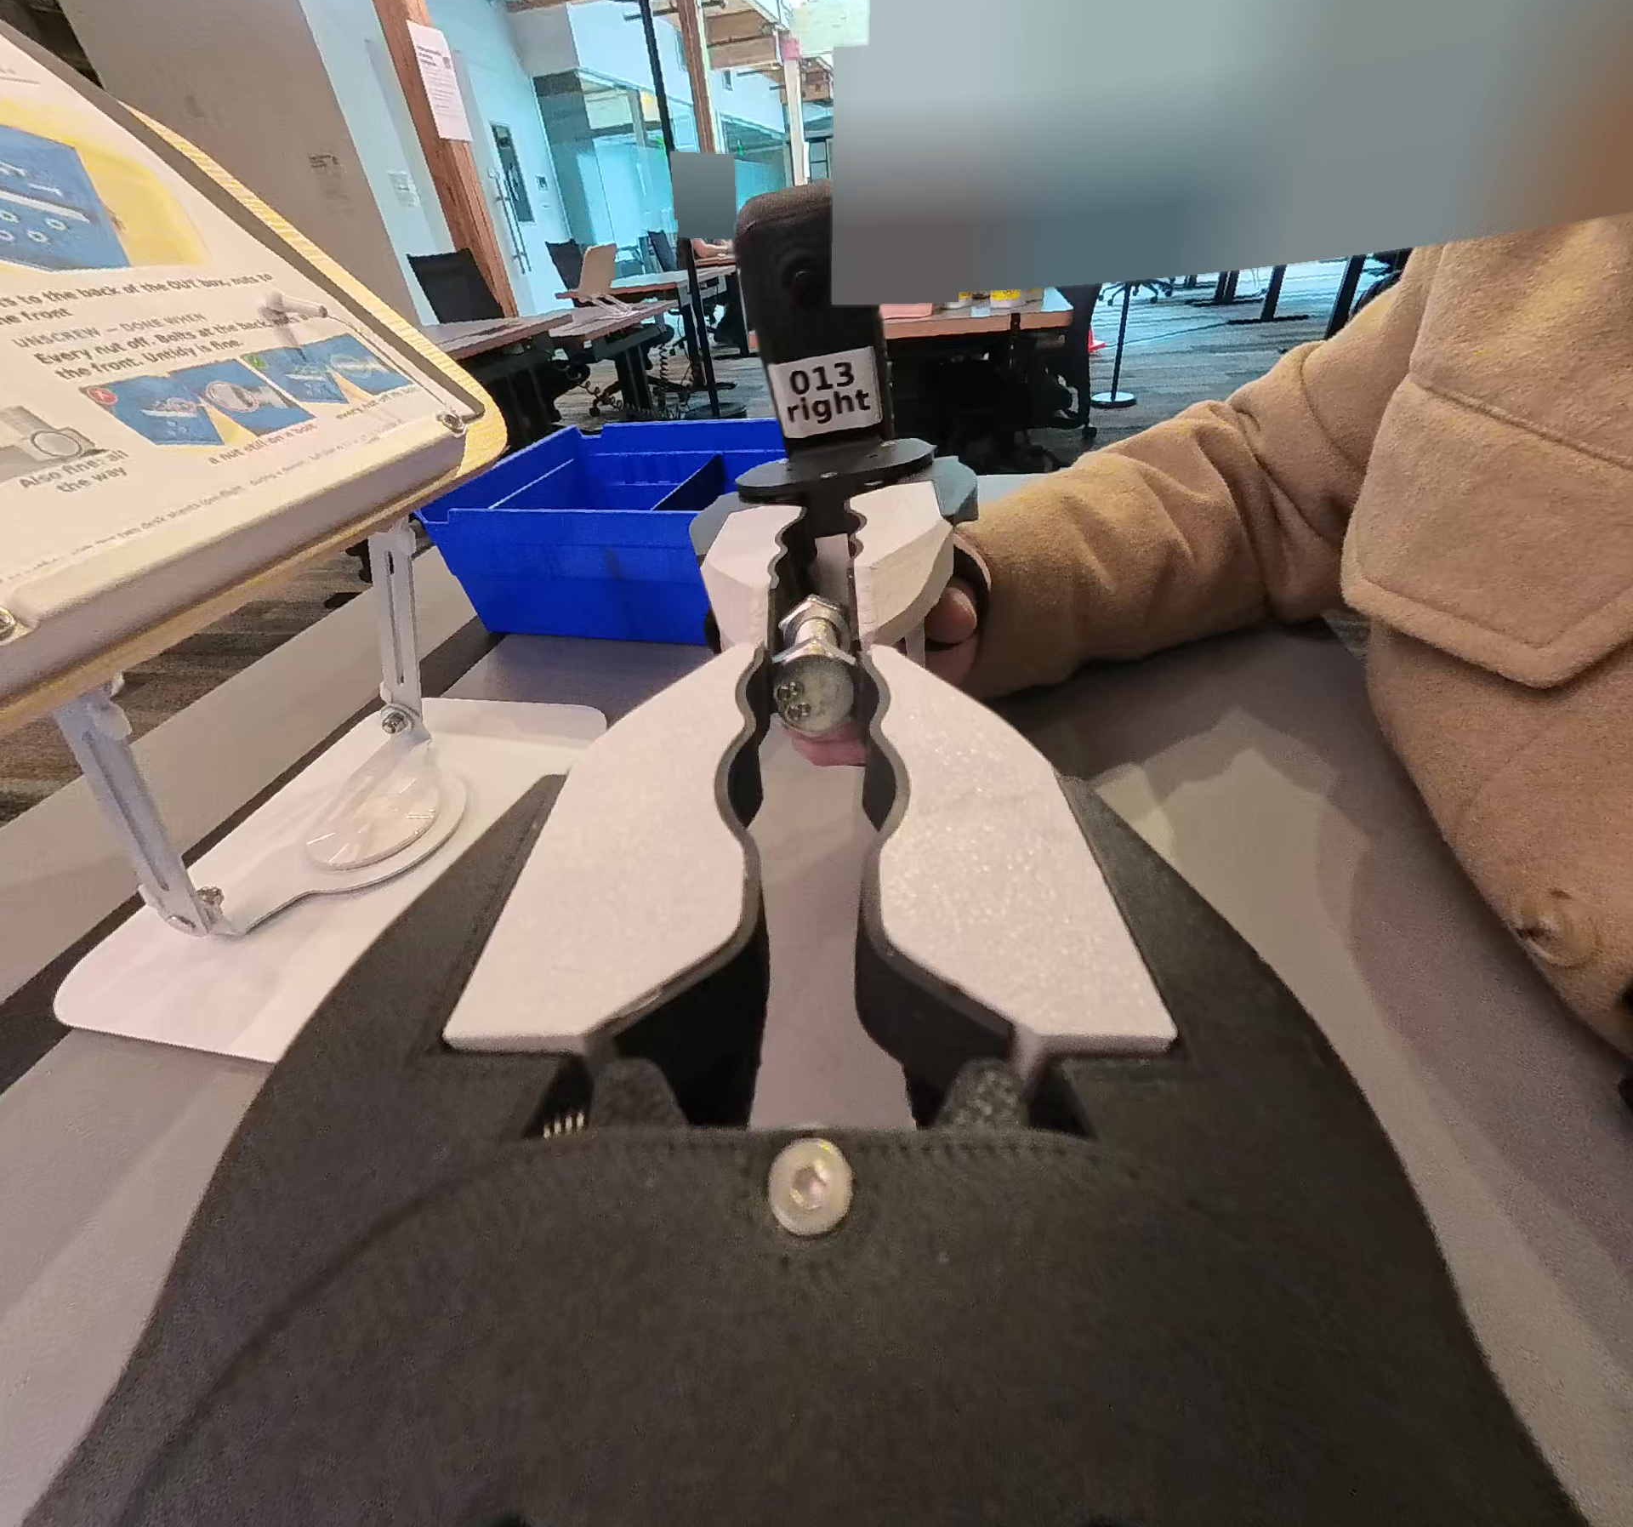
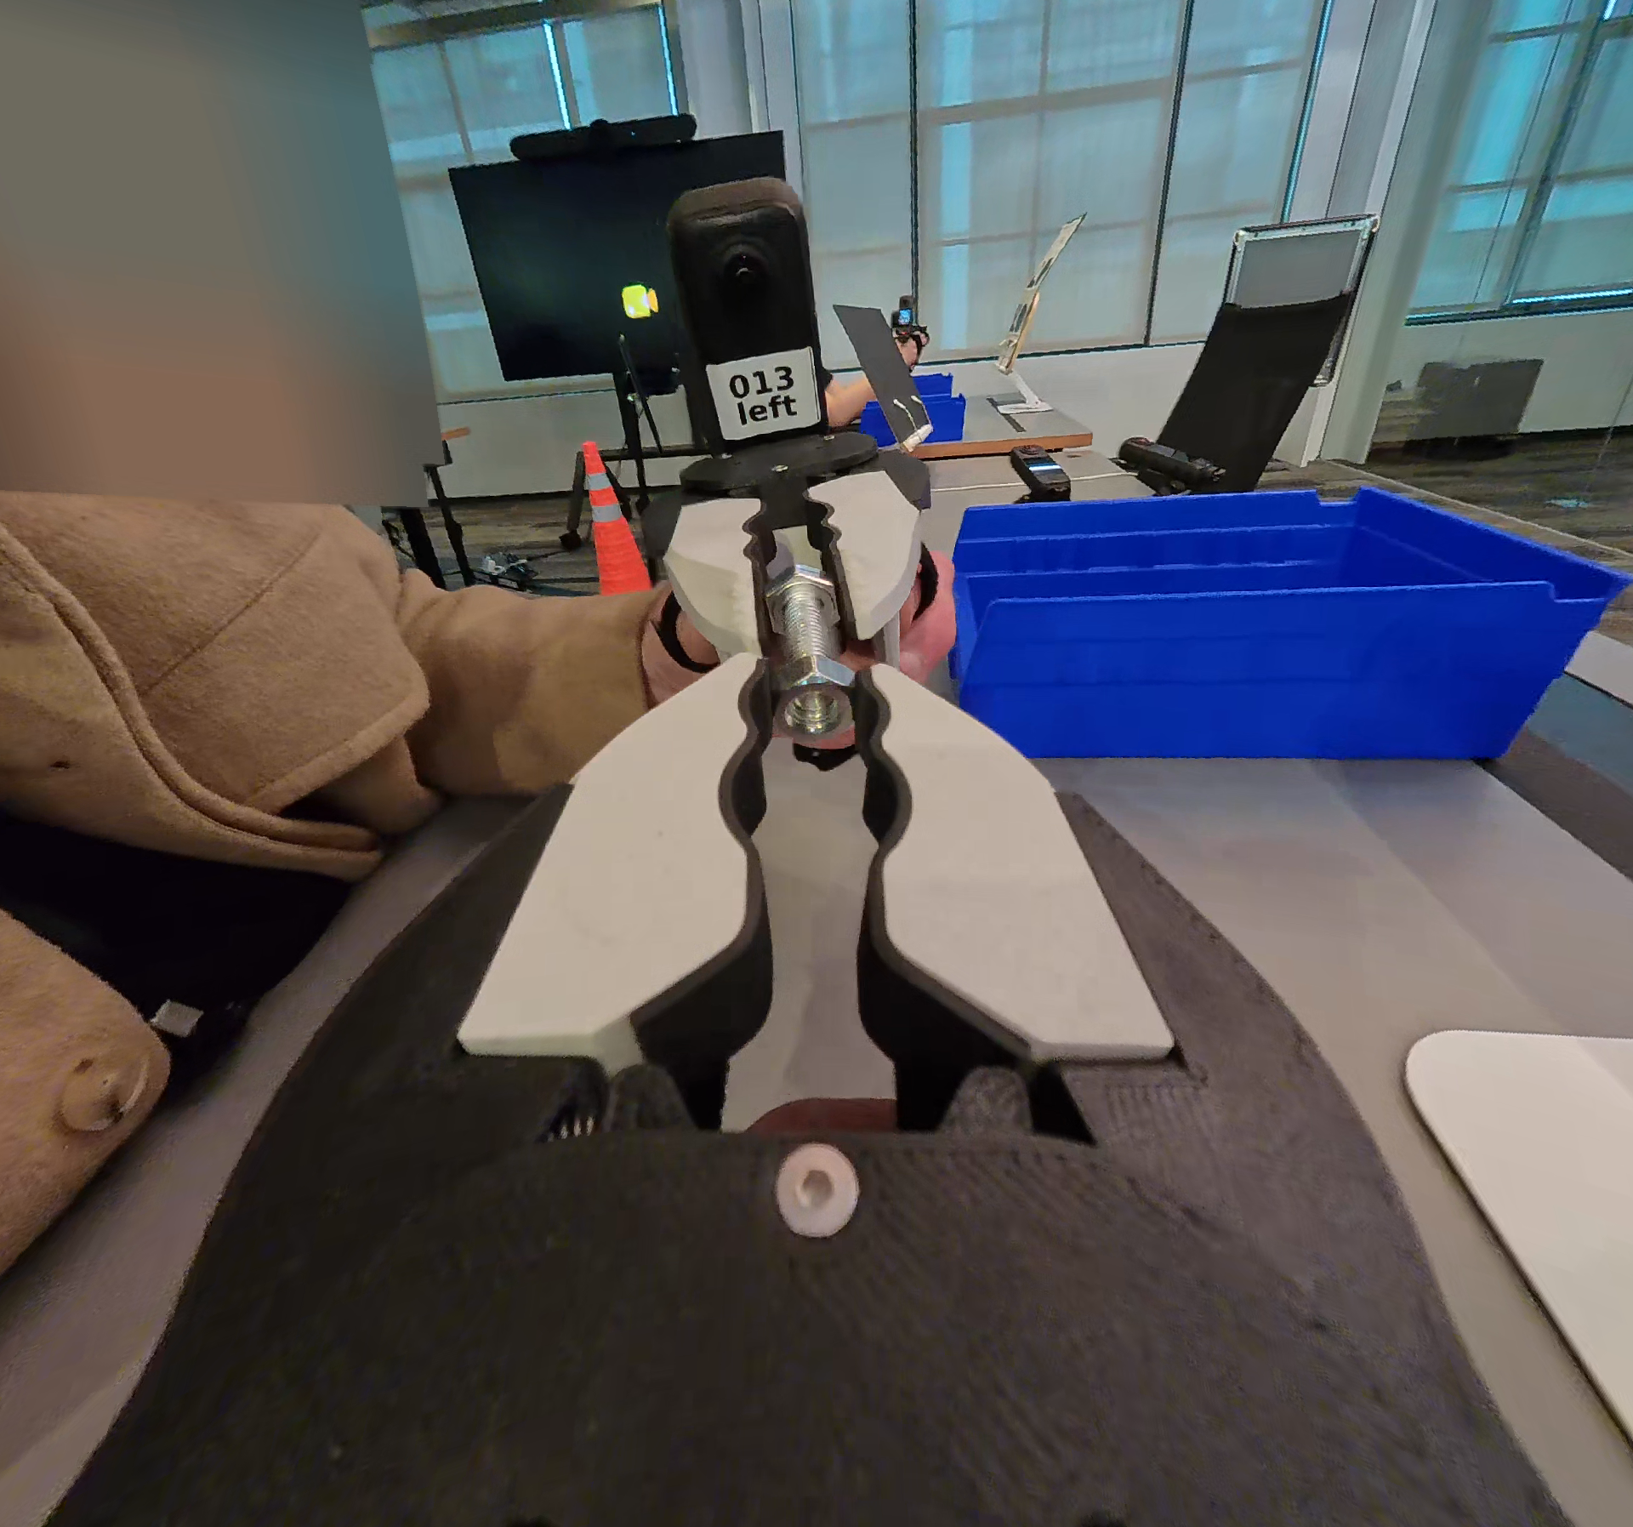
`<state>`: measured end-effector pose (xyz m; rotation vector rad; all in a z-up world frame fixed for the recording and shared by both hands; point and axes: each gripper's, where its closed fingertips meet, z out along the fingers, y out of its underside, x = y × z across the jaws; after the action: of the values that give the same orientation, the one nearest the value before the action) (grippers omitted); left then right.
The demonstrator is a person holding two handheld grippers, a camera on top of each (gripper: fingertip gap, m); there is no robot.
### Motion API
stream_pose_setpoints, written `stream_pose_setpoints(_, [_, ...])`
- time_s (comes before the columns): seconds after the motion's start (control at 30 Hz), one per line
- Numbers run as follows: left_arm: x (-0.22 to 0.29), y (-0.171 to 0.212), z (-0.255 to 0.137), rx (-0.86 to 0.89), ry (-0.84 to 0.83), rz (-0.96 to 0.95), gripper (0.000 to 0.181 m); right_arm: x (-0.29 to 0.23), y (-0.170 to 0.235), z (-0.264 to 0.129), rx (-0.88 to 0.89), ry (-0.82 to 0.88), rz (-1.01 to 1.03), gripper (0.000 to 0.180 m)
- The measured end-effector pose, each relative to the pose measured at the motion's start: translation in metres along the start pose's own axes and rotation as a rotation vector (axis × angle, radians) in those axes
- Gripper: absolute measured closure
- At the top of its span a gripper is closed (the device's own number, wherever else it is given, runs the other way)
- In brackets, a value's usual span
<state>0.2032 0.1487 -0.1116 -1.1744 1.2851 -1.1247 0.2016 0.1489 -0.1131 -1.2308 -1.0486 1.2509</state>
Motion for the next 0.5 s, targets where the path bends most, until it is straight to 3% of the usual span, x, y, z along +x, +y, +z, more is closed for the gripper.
stream_pose_setpoints(0.1, [-0.001,0.002,0.000,-0.001,0.033,-0.096,0.163,0.001,0.002,0.000,-0.040,0.041,-0.115,0.162])
stream_pose_setpoints(0.3, [-0.003,0.011,0.002,0.058,0.190,-0.514,0.163,0.007,0.009,-0.002,-0.285,0.256,-0.843,0.162])
stream_pose_setpoints(0.5, [-0.002,0.009,0.001,0.133,0.291,-0.676,0.163,0.006,0.004,-0.002,-0.396,0.355,-1.252,0.162])
